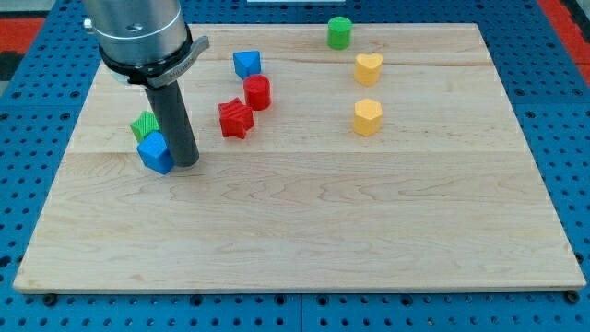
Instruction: Push the green star to the bottom of the yellow hexagon
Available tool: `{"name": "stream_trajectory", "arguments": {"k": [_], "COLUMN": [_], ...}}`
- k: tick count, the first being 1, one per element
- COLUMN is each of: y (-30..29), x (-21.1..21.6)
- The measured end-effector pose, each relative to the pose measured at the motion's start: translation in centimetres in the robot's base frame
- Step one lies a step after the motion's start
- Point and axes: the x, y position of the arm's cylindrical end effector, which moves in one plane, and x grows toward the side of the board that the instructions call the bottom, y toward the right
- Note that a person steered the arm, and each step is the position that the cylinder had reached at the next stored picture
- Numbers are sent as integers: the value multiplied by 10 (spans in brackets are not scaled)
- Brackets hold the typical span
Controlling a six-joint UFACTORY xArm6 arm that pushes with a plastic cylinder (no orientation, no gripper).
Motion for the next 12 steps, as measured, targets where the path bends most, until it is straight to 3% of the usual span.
{"name": "stream_trajectory", "arguments": {"k": [2, 3, 5, 6, 8, 9, 10, 11, 12], "y": [0, -9, -102, -128, -20, -20, -63, -70, -35], "x": [8, 43, 15, -25, -32, -33, -49, -78, -81]}}
